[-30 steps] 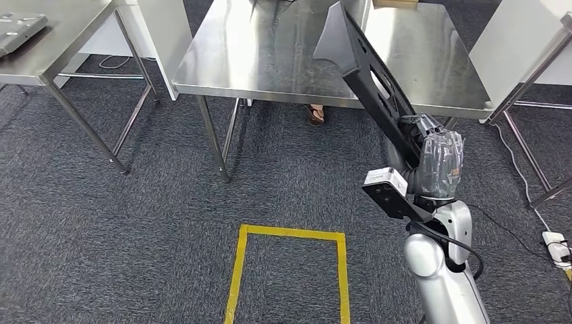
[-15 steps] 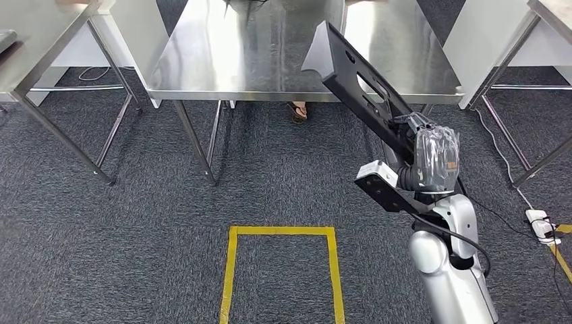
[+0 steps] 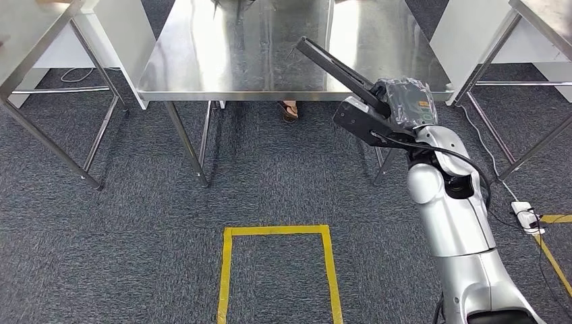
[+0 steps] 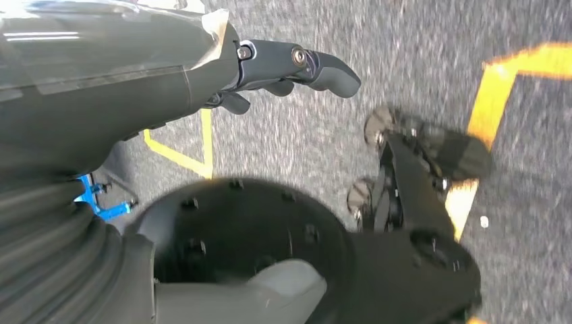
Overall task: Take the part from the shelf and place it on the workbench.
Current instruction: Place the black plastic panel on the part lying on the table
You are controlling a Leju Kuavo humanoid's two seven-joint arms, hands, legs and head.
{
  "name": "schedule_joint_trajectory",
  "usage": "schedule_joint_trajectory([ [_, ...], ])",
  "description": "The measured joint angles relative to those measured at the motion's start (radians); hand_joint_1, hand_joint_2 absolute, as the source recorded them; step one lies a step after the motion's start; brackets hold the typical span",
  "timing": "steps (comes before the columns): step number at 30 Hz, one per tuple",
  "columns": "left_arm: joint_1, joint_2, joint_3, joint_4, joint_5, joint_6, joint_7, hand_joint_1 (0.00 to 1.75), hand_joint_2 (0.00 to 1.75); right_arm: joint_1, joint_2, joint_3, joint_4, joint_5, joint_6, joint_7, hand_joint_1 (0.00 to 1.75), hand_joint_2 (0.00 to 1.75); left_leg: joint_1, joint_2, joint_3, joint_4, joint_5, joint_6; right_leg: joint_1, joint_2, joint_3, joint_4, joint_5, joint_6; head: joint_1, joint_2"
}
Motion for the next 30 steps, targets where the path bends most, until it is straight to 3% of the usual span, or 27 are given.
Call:
schedule_joint_trajectory([
  [6,0.003,0.005,-0.002,0.000,0.001,-0.019,-0.016,0.00,1.75,-0.029,0.021,0.000,0.059,0.020,0.006,0.013,1.75,1.75,-0.011,0.000,-0.004,0.005,-0.004,0.016,-0.010,0.000,0.000,-0.006,0.004,0.014,-0.001,0.000],
  [11,0.002,0.010,-0.005,0.000,-0.001,-0.036,-0.022,0.00,1.75,-0.028,0.030,-0.005,0.081,0.044,0.015,0.025,1.75,1.75,-0.018,0.001,-0.006,0.006,-0.006,0.035,-0.015,0.001,0.002,-0.005,0.010,0.036,-0.001,0.000],
  [13,0.002,0.011,-0.006,0.000,-0.002,-0.040,-0.023,0.00,1.75,-0.026,0.031,-0.010,0.085,0.051,0.016,0.028,1.75,1.75,-0.012,0.004,0.000,0.000,-0.001,0.046,-0.015,-0.001,-0.004,0.009,0.006,0.042,0.000,0.000],
  [15,0.002,0.012,-0.006,0.000,-0.002,-0.041,-0.023,0.00,1.75,-0.027,0.031,-0.015,0.088,0.054,0.016,0.029,1.75,1.75,-0.005,0.008,0.004,-0.004,0.004,0.054,-0.015,-0.006,-0.040,0.077,-0.031,0.036,0.005,0.000],
  [17,0.002,0.013,-0.007,0.000,-0.003,-0.042,-0.023,0.00,1.75,-0.025,0.032,-0.018,0.092,0.054,0.017,0.029,1.75,1.75,-0.004,0.012,0.001,-0.004,0.005,0.055,-0.014,-0.009,-0.105,0.216,-0.090,0.029,0.009,0.000],
  [18,0.002,0.013,-0.007,0.000,-0.003,-0.042,-0.023,0.00,1.75,-0.022,0.032,-0.019,0.095,0.054,0.017,0.029,1.75,1.75,-0.004,0.013,0.001,-0.004,0.004,0.055,-0.014,-0.009,-0.133,0.275,-0.111,0.030,0.009,0.000],
  [19,0.003,0.013,-0.008,0.000,-0.003,-0.042,-0.023,0.00,1.75,-0.018,0.032,-0.021,0.098,0.054,0.017,0.029,1.75,1.75,-0.003,0.014,0.001,-0.004,0.003,0.054,-0.015,-0.009,-0.145,0.299,-0.118,0.034,0.010,0.000],
  [20,0.003,0.013,-0.009,0.000,-0.003,-0.042,-0.022,0.00,1.75,-0.016,0.032,-0.022,0.100,0.055,0.018,0.029,1.75,1.75,-0.002,0.014,0.002,-0.004,0.001,0.052,-0.015,-0.010,-0.138,0.283,-0.109,0.040,0.010,0.000],
  [22,0.003,0.013,-0.012,0.000,-0.005,-0.042,-0.022,0.00,1.75,-0.016,0.032,-0.027,0.102,0.060,0.018,0.029,1.75,1.75,0.000,0.015,0.006,-0.004,-0.004,0.044,-0.016,-0.018,-0.071,0.144,-0.054,0.054,0.011,0.000],
  [23,0.003,0.012,-0.013,0.000,-0.007,-0.042,-0.022,0.00,1.75,-0.016,0.032,-0.029,0.103,0.064,0.018,0.029,1.75,1.75,0.001,0.016,0.010,-0.004,-0.007,0.037,-0.015,-0.024,-0.039,0.074,-0.037,0.051,0.011,0.000],
  [25,0.002,0.013,-0.016,0.000,-0.011,-0.043,-0.021,0.00,1.75,-0.016,0.033,-0.033,0.104,0.071,0.018,0.029,1.75,1.75,0.000,0.019,0.015,-0.007,-0.013,0.020,-0.009,-0.032,-0.005,0.000,-0.029,0.030,0.012,0.000],
  [26,0.002,0.014,-0.018,0.000,-0.012,-0.043,-0.020,0.00,1.75,-0.015,0.033,-0.035,0.106,0.073,0.018,0.029,1.75,1.75,0.000,0.021,0.018,-0.004,-0.013,0.012,-0.007,-0.030,-0.005,-0.002,-0.034,0.015,0.011,0.000],
  [28,0.002,0.014,-0.022,0.000,-0.013,-0.043,-0.019,0.00,1.75,-0.013,0.033,-0.042,0.107,0.079,0.018,0.029,1.75,1.75,0.003,0.022,0.020,0.009,-0.016,-0.002,-0.009,-0.024,0.014,-0.005,-0.028,-0.003,0.009,0.000],
  [30,0.002,0.014,-0.023,0.000,-0.013,-0.042,-0.019,0.00,1.75,-0.012,0.035,-0.049,0.108,0.088,0.018,0.028,1.75,1.75,0.007,0.020,-0.011,0.073,-0.031,-0.012,-0.012,-0.019,0.038,-0.007,-0.032,-0.018,0.004,0.000],
])
